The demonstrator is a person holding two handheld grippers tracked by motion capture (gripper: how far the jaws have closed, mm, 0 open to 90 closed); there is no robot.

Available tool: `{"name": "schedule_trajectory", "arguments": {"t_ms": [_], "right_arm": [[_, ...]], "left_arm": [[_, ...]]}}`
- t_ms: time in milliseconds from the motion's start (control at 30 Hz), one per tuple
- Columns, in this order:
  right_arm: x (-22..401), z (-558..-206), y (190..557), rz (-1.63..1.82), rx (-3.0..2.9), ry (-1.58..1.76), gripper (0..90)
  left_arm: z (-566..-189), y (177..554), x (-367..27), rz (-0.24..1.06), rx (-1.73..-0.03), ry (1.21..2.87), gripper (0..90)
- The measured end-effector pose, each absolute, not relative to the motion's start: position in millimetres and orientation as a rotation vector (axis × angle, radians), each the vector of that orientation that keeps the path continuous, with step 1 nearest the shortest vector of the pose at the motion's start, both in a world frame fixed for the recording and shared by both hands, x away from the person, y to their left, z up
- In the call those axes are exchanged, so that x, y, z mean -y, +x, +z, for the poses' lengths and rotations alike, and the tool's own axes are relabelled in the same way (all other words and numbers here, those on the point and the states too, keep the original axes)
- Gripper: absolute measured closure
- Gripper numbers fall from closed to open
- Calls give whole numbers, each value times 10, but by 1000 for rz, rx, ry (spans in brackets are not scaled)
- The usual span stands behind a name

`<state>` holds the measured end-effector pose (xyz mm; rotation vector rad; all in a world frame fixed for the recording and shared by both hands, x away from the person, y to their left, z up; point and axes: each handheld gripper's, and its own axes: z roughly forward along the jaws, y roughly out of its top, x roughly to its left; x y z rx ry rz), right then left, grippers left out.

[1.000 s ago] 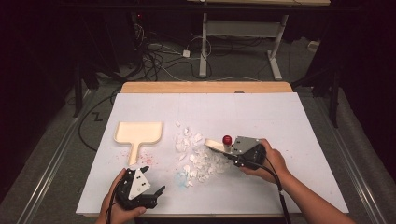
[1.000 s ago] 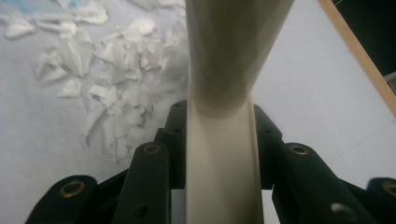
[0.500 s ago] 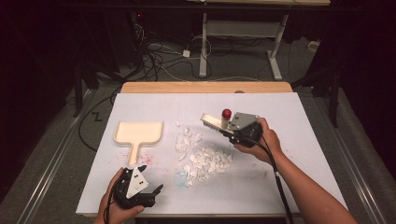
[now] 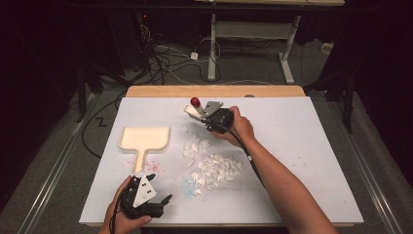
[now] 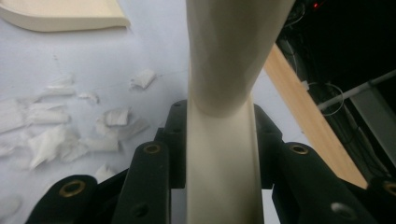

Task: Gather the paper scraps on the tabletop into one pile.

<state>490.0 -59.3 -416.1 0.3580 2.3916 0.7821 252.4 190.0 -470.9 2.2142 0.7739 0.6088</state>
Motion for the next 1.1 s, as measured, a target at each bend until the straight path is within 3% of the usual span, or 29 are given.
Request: {"name": "schedule_trajectory", "arguments": {"t_ms": [300, 1100], "right_arm": [[289, -4357, 4827, 737, -2501, 183, 677], [1181, -4281, 3902, 998, -2659, -323, 678]], "left_arm": [[-4718, 2530, -1897, 606, -754, 2227, 165], [-4769, 2542, -1798, 564, -739, 2298, 167]]}}
